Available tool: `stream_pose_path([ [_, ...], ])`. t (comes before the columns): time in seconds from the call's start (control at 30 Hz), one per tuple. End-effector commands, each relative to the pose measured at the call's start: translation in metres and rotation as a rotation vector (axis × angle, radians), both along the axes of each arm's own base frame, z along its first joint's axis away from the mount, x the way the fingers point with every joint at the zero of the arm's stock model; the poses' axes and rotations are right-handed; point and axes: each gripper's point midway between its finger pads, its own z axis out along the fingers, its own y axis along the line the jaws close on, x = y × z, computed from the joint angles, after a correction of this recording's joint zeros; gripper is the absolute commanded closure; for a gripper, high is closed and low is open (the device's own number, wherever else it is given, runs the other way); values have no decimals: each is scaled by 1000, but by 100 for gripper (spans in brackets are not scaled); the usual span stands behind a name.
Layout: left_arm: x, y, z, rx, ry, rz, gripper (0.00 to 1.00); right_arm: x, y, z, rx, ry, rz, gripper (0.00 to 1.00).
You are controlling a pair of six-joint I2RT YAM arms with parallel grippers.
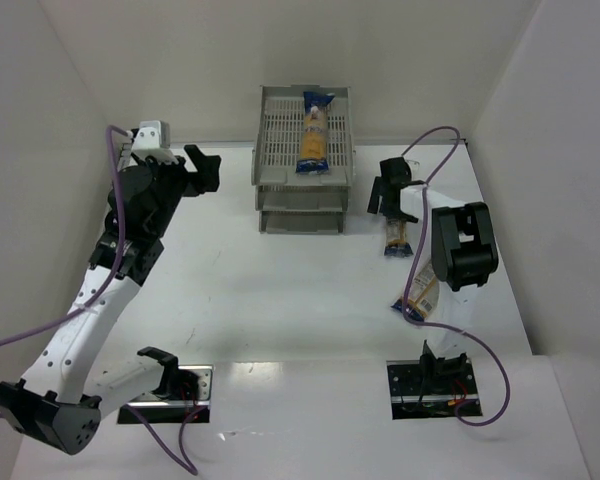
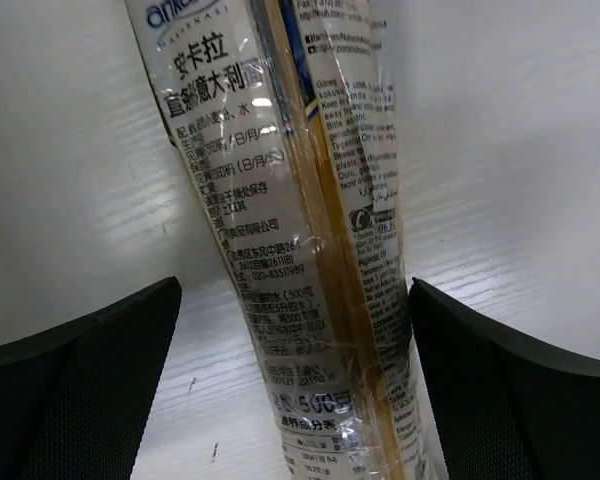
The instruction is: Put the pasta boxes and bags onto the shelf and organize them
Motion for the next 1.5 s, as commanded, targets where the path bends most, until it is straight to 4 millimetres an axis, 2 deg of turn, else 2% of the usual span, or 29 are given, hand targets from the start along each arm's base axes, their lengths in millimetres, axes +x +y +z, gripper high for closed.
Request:
stream_pose_path([
  [0.0,-5,9,3,-12,-18,28,13,2,-6,5,-7,-2,-43,0],
  [0.07,-7,10,6,-6,-29,28,13,-1,-6,-2,-10,21,-43,0],
  [0.1,-7,10,6,-6,-29,28,13,-3,-7,-12,-14,43,-43,0],
  [0.17,-7,9,1,21,-24,19,13,-11,-8,-22,-21,85,-42,0],
  [0.2,-7,9,1,21,-24,19,13,-17,-9,-29,-27,120,-42,6],
  [0.23,-6,12,4,32,-38,31,11,-17,-8,-27,-27,120,-42,32],
  [0.3,-7,16,9,58,-62,42,11,-20,-7,-30,-21,131,-38,67],
  [0.33,-7,16,13,54,-75,42,10,-25,-8,-34,-23,144,-38,94],
  [0.37,-6,16,10,67,-78,43,10,-23,-8,-29,-21,131,-38,100],
  [0.4,-6,16,14,62,-92,43,10,-27,-8,-32,-23,143,-38,100],
  [0.43,-5,16,10,65,-84,43,10,-28,-9,-25,-20,128,-38,100],
  [0.53,-7,15,11,27,-88,42,10,-36,-2,-20,11,127,7,100],
  [0.57,-7,14,11,18,-87,42,10,-31,3,-1,37,72,30,100],
  [0.6,-7,14,9,12,-76,41,10,-32,13,8,89,49,62,100],
  [0.63,-10,14,13,-2,-85,41,10,-40,18,10,132,39,48,100],
  [0.67,-11,14,10,1,-75,41,10,-38,24,36,176,-38,53,100],
  [0.7,-15,16,12,0,-79,41,10,-42,33,45,231,-59,69,100],
  [0.73,-14,15,8,3,-70,41,10,-55,35,42,258,-53,66,100],
  [0.83,-19,21,7,-14,-63,58,10,-78,40,62,299,-109,62,100],
  [0.93,-27,21,13,-31,-77,47,10,-97,35,82,278,-176,58,100],
  [1.0,-32,25,13,-40,-79,56,10,-110,31,87,278,-185,43,100],
  [1.03,-31,25,8,-38,-70,56,10,-115,31,102,291,-217,37,100],
  [1.1,-36,26,14,-54,-86,55,10,-131,40,100,310,-203,49,100],
  [1.13,-35,24,8,-50,-74,43,10,-137,43,107,315,-225,52,100],
  [1.17,-38,24,5,-58,-67,43,10,-145,52,105,326,-213,71,100],
  [1.27,-43,23,4,-86,-62,27,10,-160,58,87,356,-166,42,100],
  [1.37,-46,25,3,-95,-52,26,10,-169,65,55,348,-57,37,100],
  [1.47,-50,24,1,-93,-45,17,10,-169,72,52,356,-16,53,100],
])
